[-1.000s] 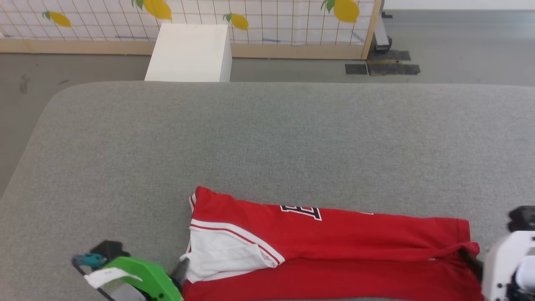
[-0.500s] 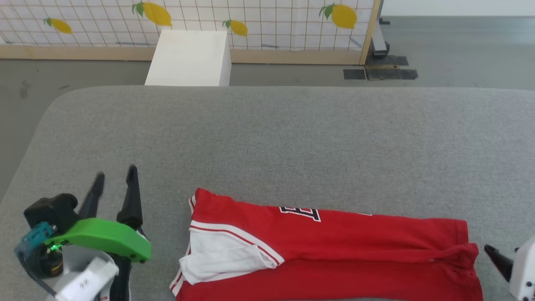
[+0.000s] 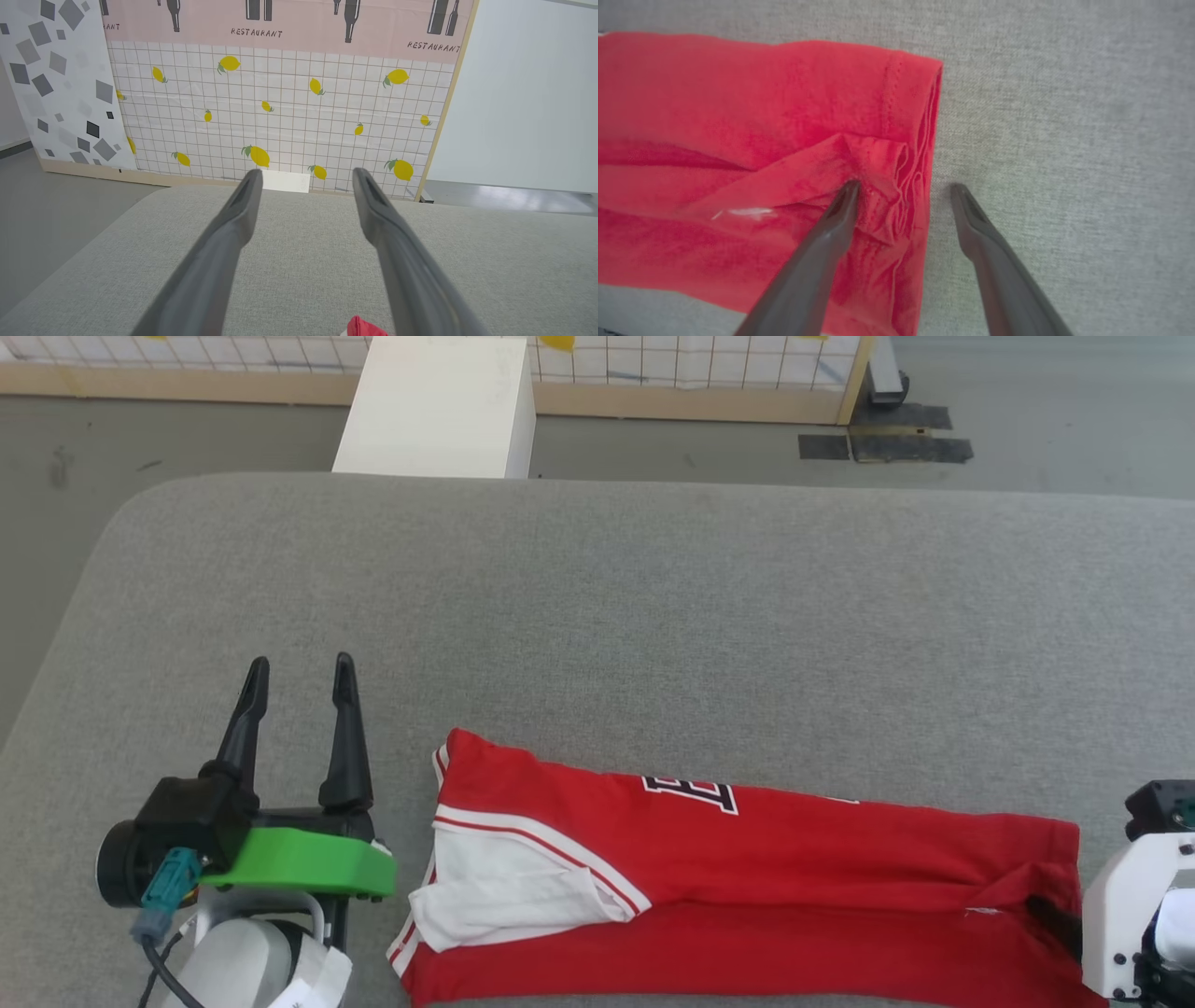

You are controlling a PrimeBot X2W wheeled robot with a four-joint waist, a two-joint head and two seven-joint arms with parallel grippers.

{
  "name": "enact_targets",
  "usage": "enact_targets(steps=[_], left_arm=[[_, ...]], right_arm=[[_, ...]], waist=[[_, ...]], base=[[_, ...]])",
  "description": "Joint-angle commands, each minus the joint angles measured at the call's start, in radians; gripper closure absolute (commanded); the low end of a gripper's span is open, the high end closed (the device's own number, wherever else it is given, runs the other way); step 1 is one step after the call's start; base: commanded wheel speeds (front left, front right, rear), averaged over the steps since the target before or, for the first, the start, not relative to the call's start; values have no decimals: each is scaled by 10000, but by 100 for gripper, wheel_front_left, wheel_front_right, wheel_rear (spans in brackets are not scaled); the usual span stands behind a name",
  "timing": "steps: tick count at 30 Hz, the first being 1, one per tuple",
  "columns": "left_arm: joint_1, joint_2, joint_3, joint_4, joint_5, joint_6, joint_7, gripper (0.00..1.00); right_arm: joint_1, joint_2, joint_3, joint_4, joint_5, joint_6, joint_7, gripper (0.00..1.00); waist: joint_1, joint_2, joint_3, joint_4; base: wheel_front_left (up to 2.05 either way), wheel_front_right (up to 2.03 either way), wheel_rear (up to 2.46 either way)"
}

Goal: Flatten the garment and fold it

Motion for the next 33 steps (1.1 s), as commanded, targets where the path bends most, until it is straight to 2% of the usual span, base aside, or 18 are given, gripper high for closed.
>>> enact_targets(steps=[1,9,10,11,17,24,33], left_arm=[[-57,-108,94,-42,183,-108,-72,0],[212,-617,519,31,593,-510,-74,0],[228,-676,569,34,645,-555,-74,0],[246,-733,617,48,692,-590,-74,0],[327,-971,802,163,864,-794,-75,0],[443,-1181,1014,227,994,-948,-75,0],[374,-1388,1086,276,1207,-1169,-76,0]], right_arm=[[-64,83,361,165,128,-13,24,0],[-180,-78,1238,223,639,-13,101,0],[-202,-84,1291,228,710,-13,122,78],[-227,-101,1289,244,743,-13,118,100],[-344,-299,941,443,612,-13,136,100],[-471,-488,-97,648,362,-13,42,100],[-745,-1382,-1768,1665,-739,-13,63,100]], waist=[[1,0,116,85],[1,0,74,90],[1,0,63,91],[1,0,59,94],[1,0,16,99],[1,0,14,49],[1,0,101,57]], base=[[0,0,0],[0,0,0],[0,0,0],[0,0,0],[0,0,0],[0,0,0],[0,0,0]])
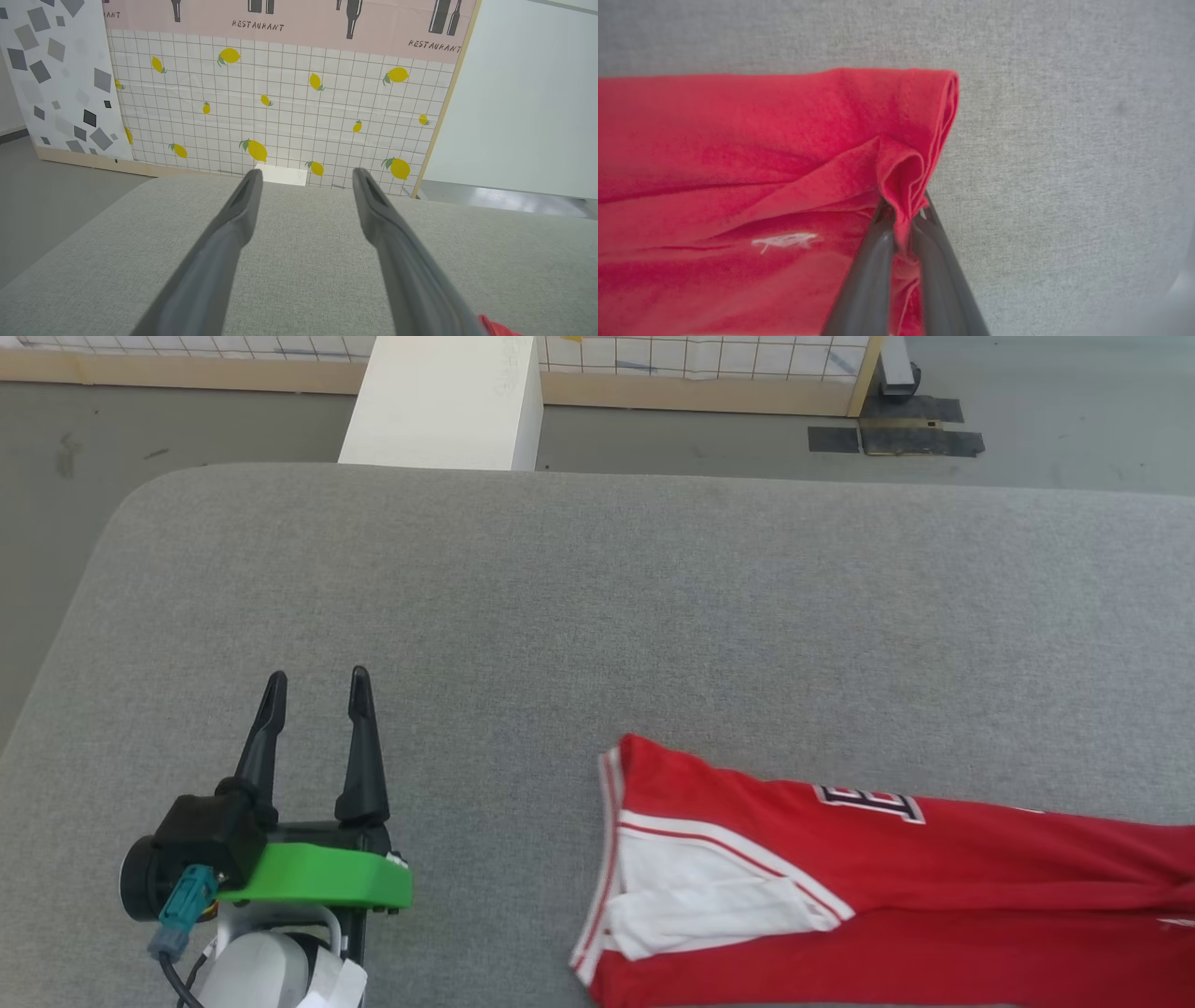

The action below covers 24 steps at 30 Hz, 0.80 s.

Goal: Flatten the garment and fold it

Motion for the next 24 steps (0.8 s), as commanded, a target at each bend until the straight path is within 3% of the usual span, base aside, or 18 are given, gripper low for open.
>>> enact_targets(steps=[1,5,9,17,24], left_arm=[[14,-38,30,55,179,-61,-47,0],[21,-92,88,97,235,-112,-47,0],[64,-147,158,161,248,-158,-47,0],[226,-217,323,204,288,-238,-47,0],[256,-316,383,288,315,-360,-47,0]], right_arm=[[-210,-63,-144,152,-184,-21,7,100],[-372,-75,-333,302,-489,-21,10,100],[-318,-207,261,-305,-509,-21,328,100],[476,-563,1893,-3513,554,-21,1894,100],[627,26,3206,-5658,1371,-21,2350,100]], waist=[[0,-1,7,2],[0,-1,13,-14],[0,-1,-50,-30],[0,-1,-226,-125],[0,-1,-344,-105]], base=[[0,0,0],[0,0,0],[0,0,0],[0,0,0],[0,0,0]])
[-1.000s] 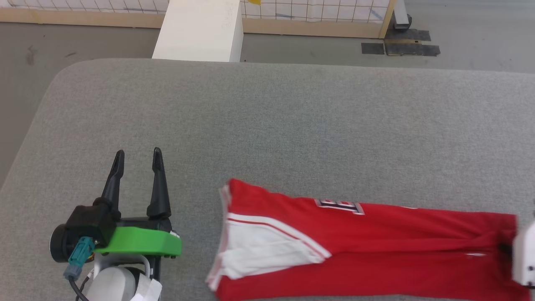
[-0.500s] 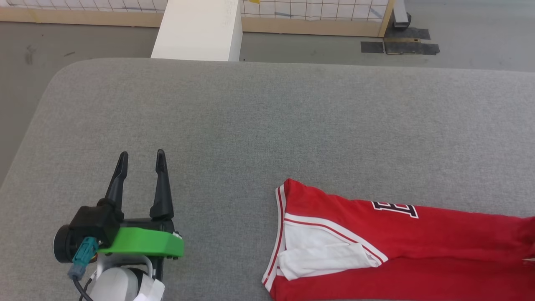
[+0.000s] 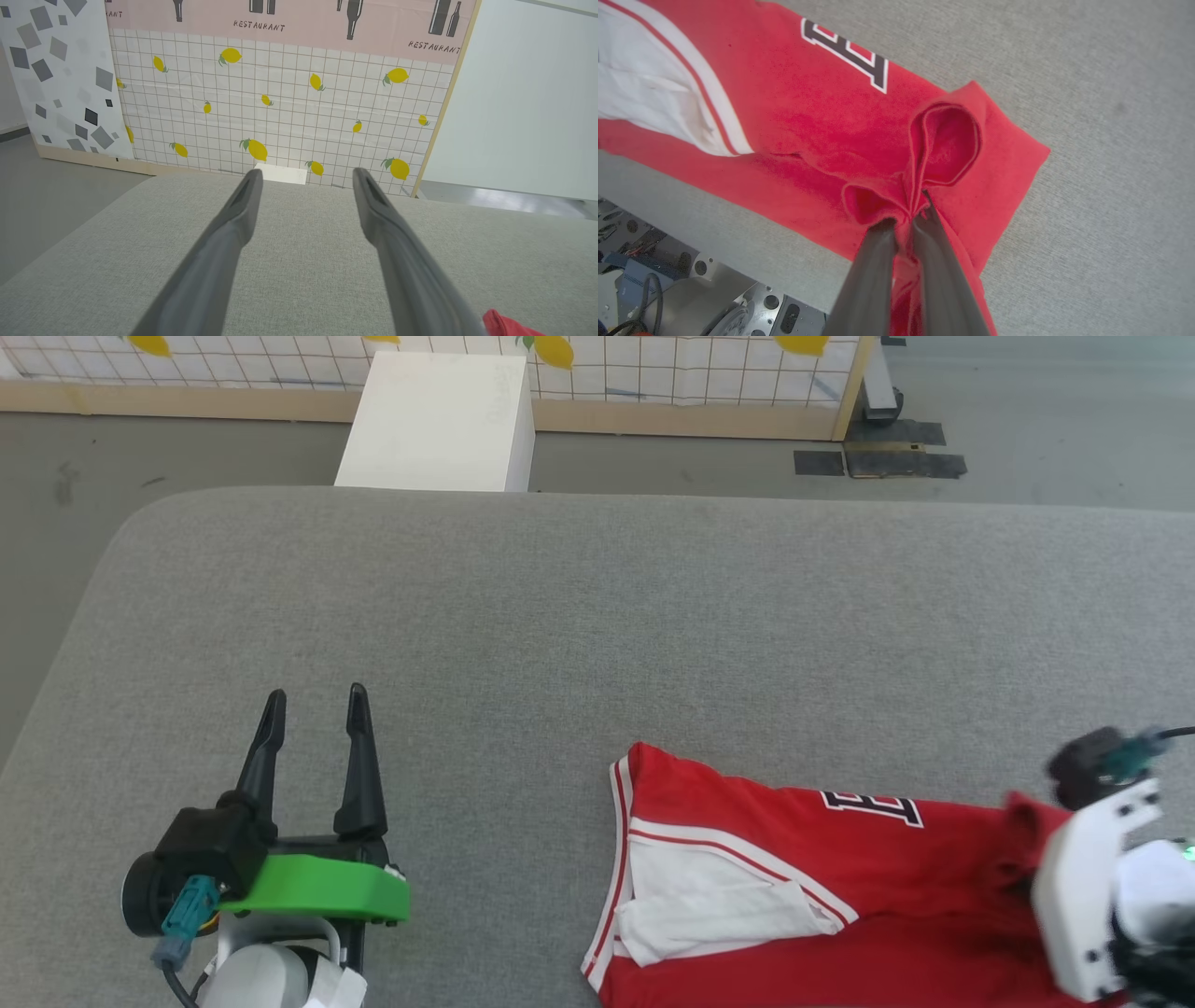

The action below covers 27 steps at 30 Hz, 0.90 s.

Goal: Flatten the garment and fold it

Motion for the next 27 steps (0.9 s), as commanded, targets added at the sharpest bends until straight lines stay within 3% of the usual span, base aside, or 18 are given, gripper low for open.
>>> enact_targets(steps=[1,10,19,27], left_arm=[[42,-38,23,37,43,-107,-47,0],[89,-161,108,82,105,-268,-47,0],[58,-325,93,131,219,-377,-47,0],[-39,-505,55,201,321,-454,-47,0]], right_arm=[[-128,220,299,-199,91,-17,-106,100],[-1276,1510,2604,66,107,-17,-1147,100],[-2515,2998,4027,1903,-263,-17,-2179,100],[-3082,3829,4474,4189,-605,-17,-3177,100]], waist=[[0,-1,-12,44],[0,-1,59,337],[0,-1,435,672],[0,-1,622,749]], base=[[0,0,0],[0,0,0],[0,0,0],[0,0,0]])
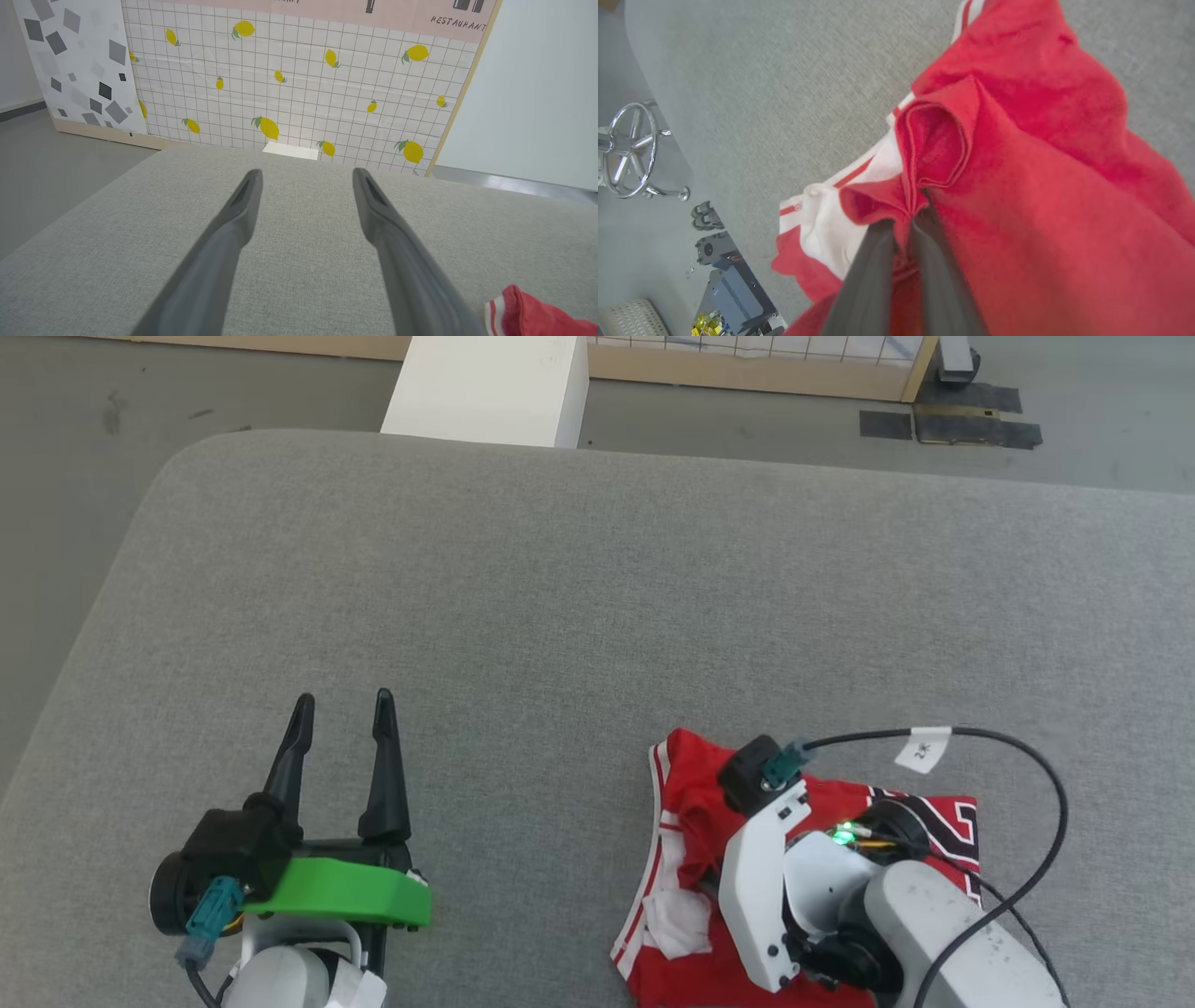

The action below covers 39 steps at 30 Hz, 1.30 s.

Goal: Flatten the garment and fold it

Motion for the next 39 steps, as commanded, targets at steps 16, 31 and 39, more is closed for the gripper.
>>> enact_targets(steps=[16,31,39], left_arm=[[97,-162,248,276,163,-256,-47,0],[295,-217,370,152,325,-363,-47,0],[205,-284,365,154,423,-399,-47,0]], right_arm=[[-871,150,869,-329,1454,-15,-1034,0],[1810,-836,-4334,-1834,-606,-15,-813,0],[2605,-290,-4755,-1390,-1537,-15,0,0]], waist=[[0,0,-653,-537],[0,0,-794,-1323],[0,0,-533,-1179]], base=[[0,0,0],[0,0,0],[0,0,0]])
